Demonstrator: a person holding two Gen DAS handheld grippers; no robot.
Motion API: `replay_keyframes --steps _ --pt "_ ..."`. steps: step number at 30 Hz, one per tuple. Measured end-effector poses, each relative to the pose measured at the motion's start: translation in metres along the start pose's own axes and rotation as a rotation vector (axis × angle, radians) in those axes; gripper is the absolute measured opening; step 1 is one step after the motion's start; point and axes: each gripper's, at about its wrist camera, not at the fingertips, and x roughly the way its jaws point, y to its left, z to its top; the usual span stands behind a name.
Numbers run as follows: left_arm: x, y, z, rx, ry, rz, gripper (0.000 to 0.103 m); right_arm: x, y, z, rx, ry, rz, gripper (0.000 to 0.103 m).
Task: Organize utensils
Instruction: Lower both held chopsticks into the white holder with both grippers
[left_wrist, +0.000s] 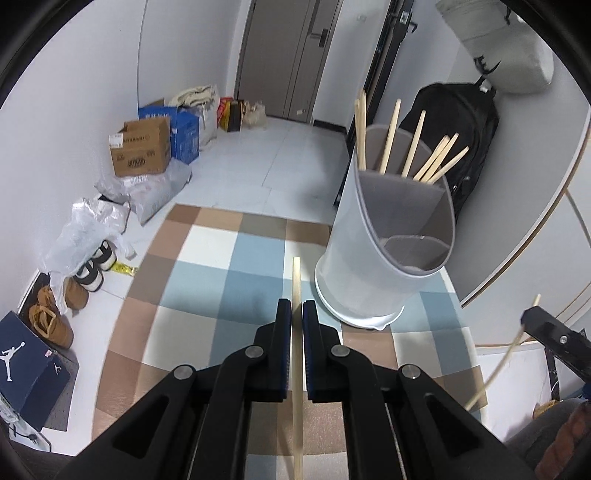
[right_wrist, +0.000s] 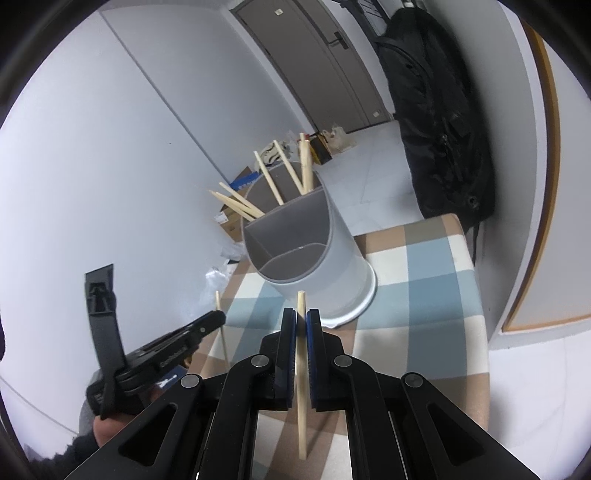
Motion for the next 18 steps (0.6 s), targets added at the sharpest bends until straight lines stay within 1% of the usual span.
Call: replay_keyframes --steps 9,14,18 --pt "-0.034 0.003 0.005 0.019 -0.111 -0.044 0.002 -0.001 0.017 -0.001 -0.05 -0.035 -0.002 0.005" --pt "-0.046 0.002 0.007 0.04 -0.142 -0.067 0.002 -0.005 0.032 -0.002 -0.094 -0.065 0.015 0.005" --pt "-0.053 -0.002 0.009 0.078 -0.166 -0.066 0.002 -0.003 0.044 -0.003 -0.134 -0.071 0.014 0.005"
